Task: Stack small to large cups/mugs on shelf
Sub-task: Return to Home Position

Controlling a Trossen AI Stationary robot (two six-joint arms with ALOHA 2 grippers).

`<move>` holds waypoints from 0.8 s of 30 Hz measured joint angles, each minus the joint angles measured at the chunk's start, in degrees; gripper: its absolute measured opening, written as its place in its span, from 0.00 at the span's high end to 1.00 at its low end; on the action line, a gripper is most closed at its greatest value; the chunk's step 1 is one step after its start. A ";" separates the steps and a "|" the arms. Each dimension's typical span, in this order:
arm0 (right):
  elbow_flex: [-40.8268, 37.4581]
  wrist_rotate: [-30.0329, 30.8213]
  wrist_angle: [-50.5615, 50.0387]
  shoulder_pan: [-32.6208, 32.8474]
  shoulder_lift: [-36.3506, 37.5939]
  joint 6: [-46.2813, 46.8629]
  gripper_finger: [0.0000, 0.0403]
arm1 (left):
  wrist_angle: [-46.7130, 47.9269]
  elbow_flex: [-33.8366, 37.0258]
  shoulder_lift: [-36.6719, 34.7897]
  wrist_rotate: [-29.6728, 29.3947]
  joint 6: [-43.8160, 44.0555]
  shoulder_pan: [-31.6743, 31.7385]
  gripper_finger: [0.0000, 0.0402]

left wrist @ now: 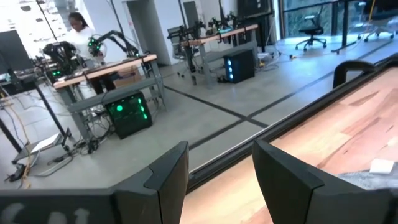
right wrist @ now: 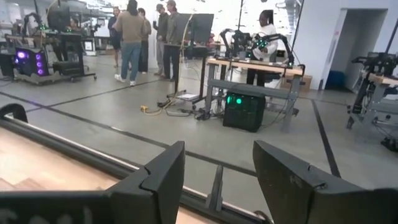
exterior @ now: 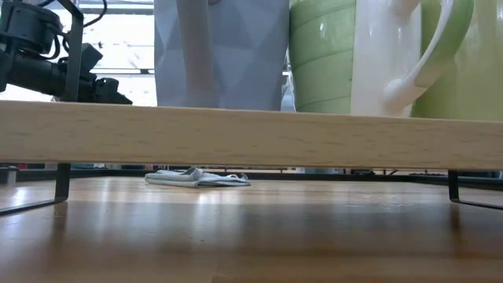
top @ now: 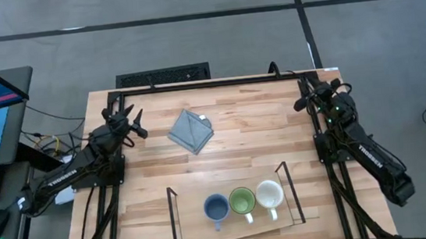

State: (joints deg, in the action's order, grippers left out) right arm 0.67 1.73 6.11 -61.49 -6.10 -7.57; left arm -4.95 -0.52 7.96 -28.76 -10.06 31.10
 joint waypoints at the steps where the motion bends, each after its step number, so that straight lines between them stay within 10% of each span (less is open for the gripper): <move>1: 0.00 0.00 -0.54 0.00 0.78 0.02 0.47 | 0.00 0.00 -0.42 -0.04 0.00 -0.11 0.57; 24: 0.04 -0.20 -6.01 2.22 6.03 -0.44 0.47 | 0.02 0.03 -1.26 -0.45 -0.60 -1.04 0.57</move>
State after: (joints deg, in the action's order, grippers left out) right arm 0.71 1.53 0.10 -59.27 -0.08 -8.01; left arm -4.93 -0.49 6.70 -29.21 -10.66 30.06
